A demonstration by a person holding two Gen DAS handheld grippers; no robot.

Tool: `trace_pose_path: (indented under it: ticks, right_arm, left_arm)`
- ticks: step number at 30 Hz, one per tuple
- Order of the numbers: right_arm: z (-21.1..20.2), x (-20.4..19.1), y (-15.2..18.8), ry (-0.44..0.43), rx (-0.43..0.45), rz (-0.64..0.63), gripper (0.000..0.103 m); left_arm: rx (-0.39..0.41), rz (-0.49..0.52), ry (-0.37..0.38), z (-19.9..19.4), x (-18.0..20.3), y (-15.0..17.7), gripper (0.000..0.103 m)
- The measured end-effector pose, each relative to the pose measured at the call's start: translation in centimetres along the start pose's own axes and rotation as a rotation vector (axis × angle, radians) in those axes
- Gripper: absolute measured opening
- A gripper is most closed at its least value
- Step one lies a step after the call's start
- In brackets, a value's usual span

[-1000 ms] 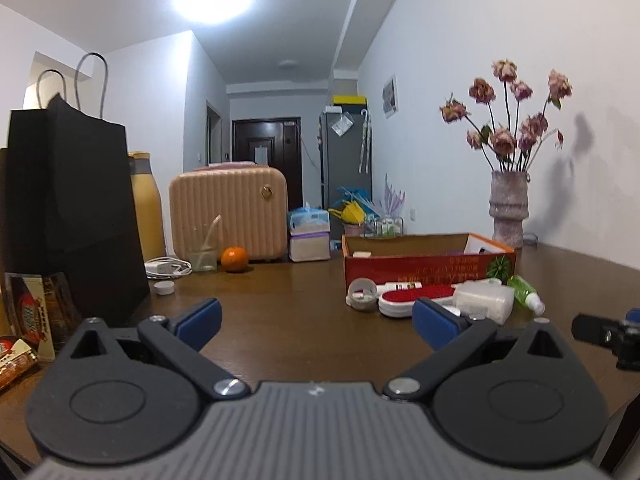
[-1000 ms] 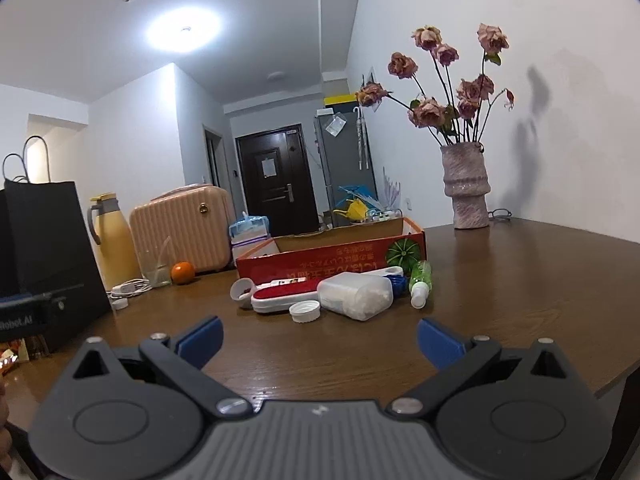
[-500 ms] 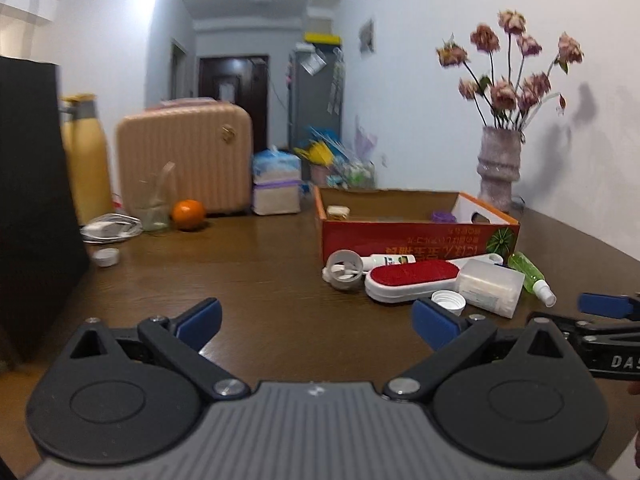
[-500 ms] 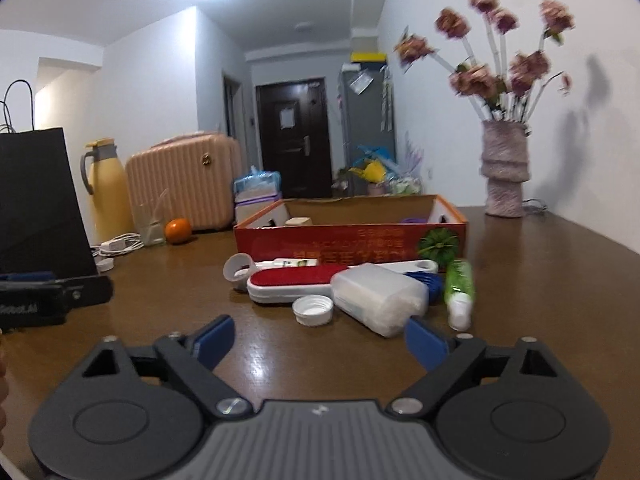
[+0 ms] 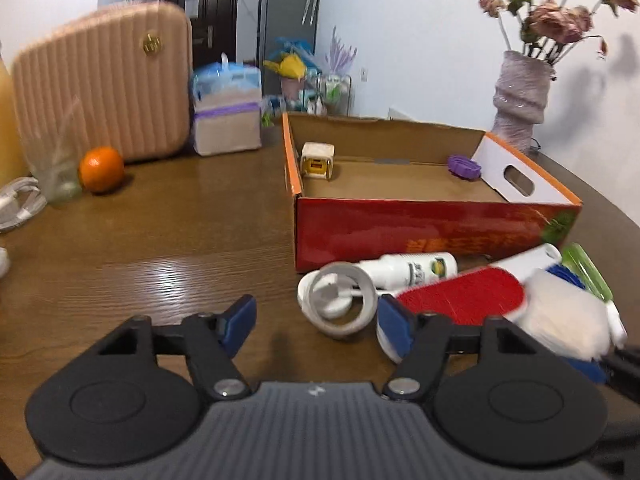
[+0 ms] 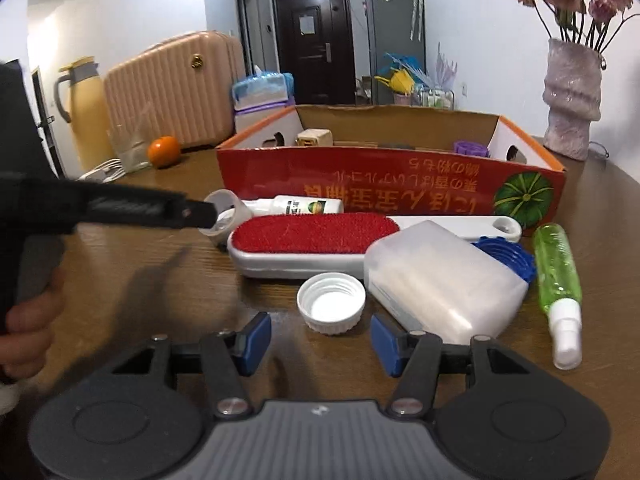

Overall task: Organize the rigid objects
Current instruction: 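Grasp the white tape roll with the left gripper while the right grasps the white cap, then carry the tape roll and white cap into the box and release both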

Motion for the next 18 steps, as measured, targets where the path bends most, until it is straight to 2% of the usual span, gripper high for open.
trace_pose_path:
  ticks: [3, 5, 7, 9, 10, 11, 14, 18]
  right_arm:
    - [0.6, 0.2, -0.4, 0.000, 0.002, -0.009, 0.055]
    - [1.0, 0.3, -0.6, -0.002, 0.002, -0.009, 0.054]
    - [1.3, 0.3, -0.8, 0.001, 0.003, -0.013, 0.051]
    - [1.4, 0.3, -0.9, 0.009, 0.003, -0.022, 0.040]
    - [1.3, 0.3, -0.9, 0.012, 0.005, -0.028, 0.039]
    - [1.3, 0.2, -0.9, 0.010, 0.005, -0.029, 0.039]
    - [0.8, 0.2, -0.7, 0.013, 0.009, -0.034, 0.039]
    - [-1.4, 0.0, -0.7, 0.019, 0.044, -0.042, 0.039]
  left_arm:
    - [-0.032, -0.038, 0.019, 1.7, -0.4, -0.3, 0.069]
    - [-0.042, -0.041, 0.030, 2.3, -0.2, -0.4, 0.065]
    - [-0.044, -0.042, 0.043, 2.3, 0.2, -0.4, 0.051]
    - [-0.051, -0.045, 0.046, 2.3, 0.6, -0.3, 0.042]
    - [-0.046, -0.044, 0.041, 2.2, 0.7, -0.2, 0.030]
    - [-0.042, -0.033, 0.032, 2.1, 0.8, -0.1, 0.024]
    - [-0.043, -0.034, 0.021, 1.6, 1.0, 0.3, 0.022]
    - [0.006, -0.038, 0.020, -1.4, 1.0, 0.9, 0.022]
Point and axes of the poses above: each gripper's, at about its wrist camera, not at the fingertips, and z roughly the way its jaws point, x to its right, y to its underside, the point moved 7 cm from there along z, roughly the way its jaws point, and after that the axes turned 9 degrees about -z, right-handed, at the moved point
